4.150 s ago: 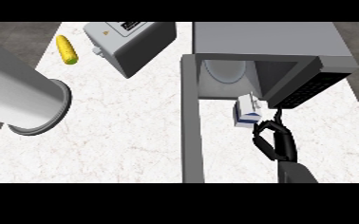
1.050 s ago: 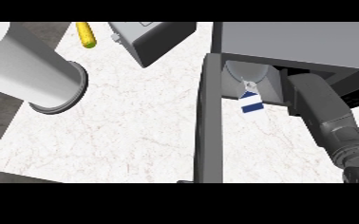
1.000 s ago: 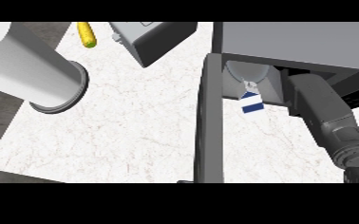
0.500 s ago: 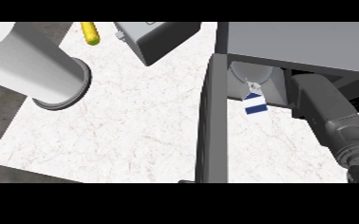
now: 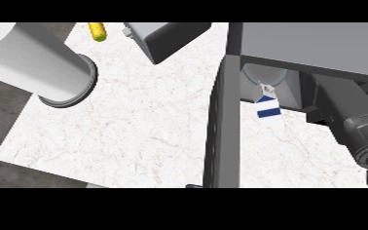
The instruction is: Pick up the milk, place it into the microwave and close the microwave
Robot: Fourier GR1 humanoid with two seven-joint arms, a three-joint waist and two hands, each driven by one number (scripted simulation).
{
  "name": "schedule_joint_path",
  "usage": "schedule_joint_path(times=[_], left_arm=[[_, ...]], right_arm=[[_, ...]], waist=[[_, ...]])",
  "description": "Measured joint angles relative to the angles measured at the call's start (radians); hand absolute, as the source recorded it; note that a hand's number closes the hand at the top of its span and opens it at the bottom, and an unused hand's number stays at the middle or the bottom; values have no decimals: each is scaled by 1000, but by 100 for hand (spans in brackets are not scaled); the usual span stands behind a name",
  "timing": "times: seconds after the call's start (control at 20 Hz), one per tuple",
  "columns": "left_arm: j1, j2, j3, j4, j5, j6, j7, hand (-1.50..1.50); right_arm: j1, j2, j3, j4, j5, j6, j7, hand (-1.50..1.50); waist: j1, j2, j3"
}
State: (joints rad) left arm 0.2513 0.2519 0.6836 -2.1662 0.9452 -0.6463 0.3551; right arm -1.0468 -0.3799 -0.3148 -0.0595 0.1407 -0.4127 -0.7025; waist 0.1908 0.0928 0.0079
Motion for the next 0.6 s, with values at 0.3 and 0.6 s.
schedule_joint_path(times=[0.3,0.6], left_arm=[[-16,5,-2,14,-19,-9,-4,-150],[-32,8,-19,26,-38,-19,-1,-150]], right_arm=[[-7,-9,-2,-11,-7,-17,5,-150],[-17,-2,16,-15,2,110,1,-150]], waist=[[7,6,5],[9,4,20]])
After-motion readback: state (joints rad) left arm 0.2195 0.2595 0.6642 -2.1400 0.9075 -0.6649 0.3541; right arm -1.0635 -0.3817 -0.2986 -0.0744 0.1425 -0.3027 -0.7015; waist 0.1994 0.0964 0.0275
